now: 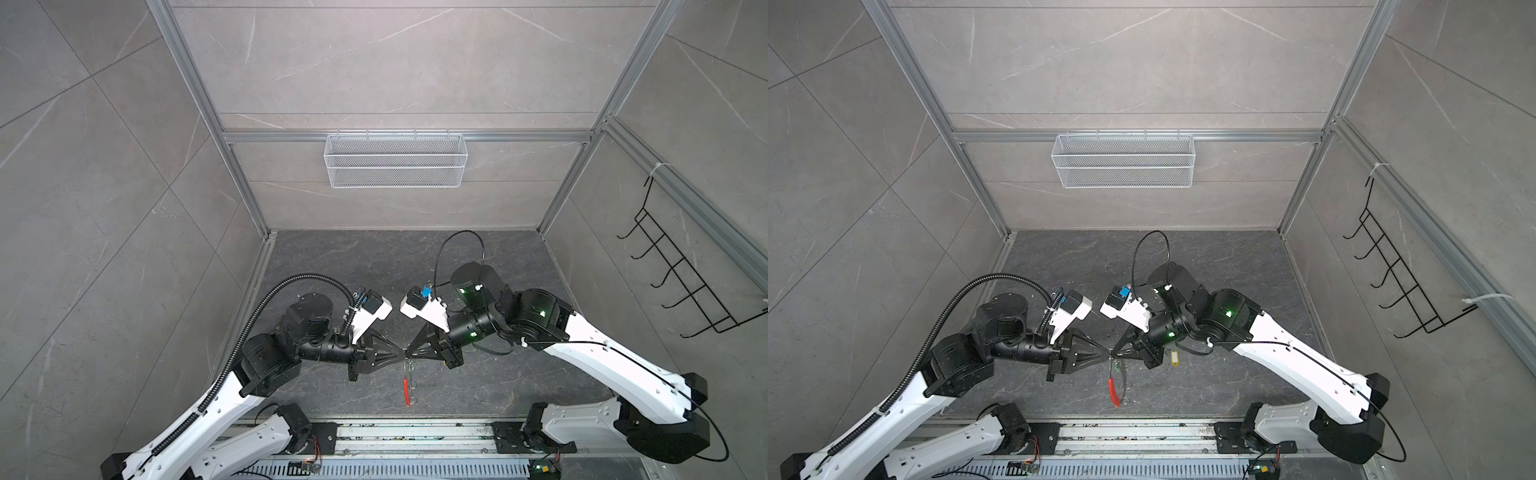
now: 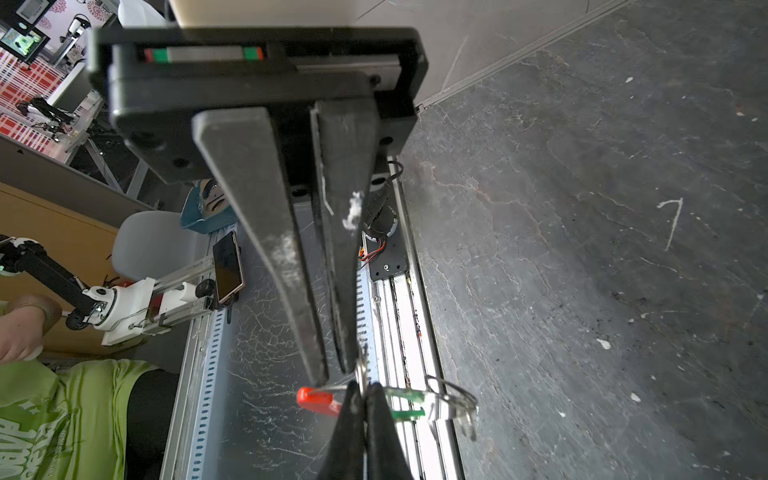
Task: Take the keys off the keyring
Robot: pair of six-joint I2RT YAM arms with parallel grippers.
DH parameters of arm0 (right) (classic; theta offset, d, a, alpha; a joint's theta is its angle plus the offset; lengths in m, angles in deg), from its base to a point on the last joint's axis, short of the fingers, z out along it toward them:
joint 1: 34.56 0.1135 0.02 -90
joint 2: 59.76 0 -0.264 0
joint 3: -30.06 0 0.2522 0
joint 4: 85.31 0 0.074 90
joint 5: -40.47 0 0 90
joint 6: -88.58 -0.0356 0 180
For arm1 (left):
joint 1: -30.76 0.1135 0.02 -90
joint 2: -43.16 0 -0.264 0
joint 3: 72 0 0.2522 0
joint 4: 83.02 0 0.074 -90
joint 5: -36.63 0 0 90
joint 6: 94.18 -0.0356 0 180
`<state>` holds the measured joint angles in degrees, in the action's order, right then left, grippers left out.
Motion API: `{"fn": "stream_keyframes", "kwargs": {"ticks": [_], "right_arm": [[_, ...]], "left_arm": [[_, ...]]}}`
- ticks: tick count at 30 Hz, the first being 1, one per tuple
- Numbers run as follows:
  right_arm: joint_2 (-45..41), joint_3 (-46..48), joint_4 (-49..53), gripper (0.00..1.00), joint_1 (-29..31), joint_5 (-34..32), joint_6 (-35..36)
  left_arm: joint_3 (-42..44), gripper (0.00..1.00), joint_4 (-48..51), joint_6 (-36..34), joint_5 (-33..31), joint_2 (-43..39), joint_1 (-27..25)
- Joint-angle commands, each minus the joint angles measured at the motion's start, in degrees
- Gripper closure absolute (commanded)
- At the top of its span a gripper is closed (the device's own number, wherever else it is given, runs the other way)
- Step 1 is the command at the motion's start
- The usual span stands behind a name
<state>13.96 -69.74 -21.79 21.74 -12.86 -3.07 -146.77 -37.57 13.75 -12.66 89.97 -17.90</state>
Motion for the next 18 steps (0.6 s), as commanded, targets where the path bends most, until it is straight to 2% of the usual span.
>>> {"fn": "stream_keyframes", "kwargs": {"ticks": [1, 9, 18], "right_arm": [[0.4, -2.2, 0.5, 1.00, 1.0, -0.4, 1.0], [0.6, -2.8, 0.1, 1.00, 2.1, -1.9, 0.8], [-0.6, -2.2, -2.8, 1.00, 2.7, -3.7, -0.6]], "left_arm": [[-1.6, 0.92, -1.4, -0.1, 1.2, 0.0, -0.2], [-1.3, 1.00, -2.1, 0.4, 1.5, 0.0, -0.2], [-0.5, 1.00, -3.2, 1.0, 1.7, -0.3, -0.2]]}}
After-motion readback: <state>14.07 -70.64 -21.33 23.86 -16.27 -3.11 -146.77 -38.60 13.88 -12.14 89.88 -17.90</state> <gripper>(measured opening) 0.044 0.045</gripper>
